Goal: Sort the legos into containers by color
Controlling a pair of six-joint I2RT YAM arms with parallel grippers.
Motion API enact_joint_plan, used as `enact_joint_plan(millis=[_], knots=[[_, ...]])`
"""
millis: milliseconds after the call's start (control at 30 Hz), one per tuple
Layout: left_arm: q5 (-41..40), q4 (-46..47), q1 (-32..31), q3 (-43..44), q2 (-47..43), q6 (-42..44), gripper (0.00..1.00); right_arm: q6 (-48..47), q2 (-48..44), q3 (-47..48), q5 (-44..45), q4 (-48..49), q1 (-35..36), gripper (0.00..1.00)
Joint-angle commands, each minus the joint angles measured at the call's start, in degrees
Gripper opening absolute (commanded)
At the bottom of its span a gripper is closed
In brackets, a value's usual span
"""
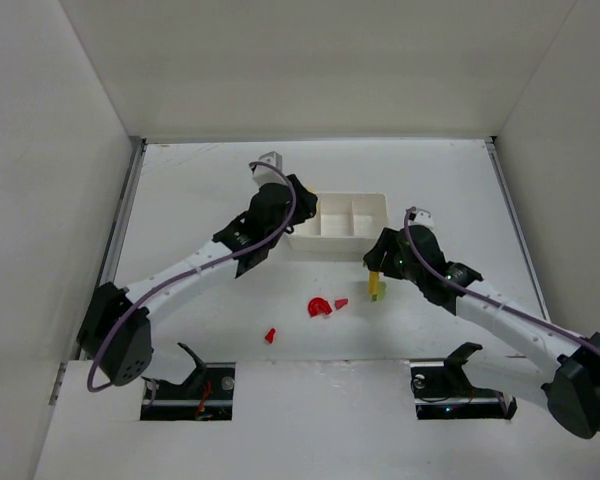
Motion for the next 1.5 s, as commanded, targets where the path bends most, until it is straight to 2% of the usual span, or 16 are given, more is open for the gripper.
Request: enact_joint_plan(millis=[0, 200, 333, 500, 667, 733, 800, 900, 1033, 1133, 1300, 1467], knots=[[-9.7, -9.5, -1.3, 6.9, 6.2, 9.2, 0.2, -0.6, -2.3, -0.6, 1.1, 1.6, 1.0, 0.37], [-17.6, -14.0, -2.1, 13.3, 15.1, 14.3, 0.22, -1.2, -3.8, -0.6, 1.1, 1.0, 1.1, 0.37], [-16.9, -13.9, -1.8, 15.0, 18.0, 14.9, 0.25, -1.2, -4.3, -0.9, 1.0, 1.2, 1.4, 0.37], [-14.7, -13.6, -1.9, 15.4, 19.3, 14.4, 0.45, -1.2, -3.5, -0.9, 0.9, 1.4, 1.4, 0.37], [-12.8, -12.4, -1.7, 14.0, 16.8, 14.1, 0.55, -1.1, -2.0, -0.5, 0.8, 1.9, 1.4, 0.37], [-11.3, -12.0, -1.4, 12.8, 14.8, 13.6, 0.54, -1.2, -1.3, -0.2, 0.7, 2.0, 1.3, 0.37], [-8.9, -11.6, -1.5, 10.3, 11.3, 12.3, 0.48, -1.2, -0.8, 0.3, 0.6, 2.0, 1.3, 0.37], [-0.5, -8.4, -2.8, 3.7, 4.1, 10.2, 0.41, -1.1, 0.6, 1.8, 0.4, 1.7, 1.1, 0.37], [14.0, -0.3, -6.5, -7.4, -5.2, 7.7, 0.44, -1.4, 2.6, 4.4, -0.9, 1.3, 0.9, 0.37], [21.3, 3.6, -10.3, -12.3, -7.0, 2.5, 0.5, -1.6, 3.7, 6.9, -2.9, 0.9, 0.6, 0.37], [20.9, 9.3, -15.7, -13.8, -2.1, -1.9, 0.59, -1.0, 4.5, 11.1, -4.6, -0.8, 1.2, 0.37], [20.6, 17.2, -16.0, -16.5, 0.0, -5.8, 0.63, 0.2, 4.9, 12.3, -5.3, -1.8, 2.2, 0.37]])
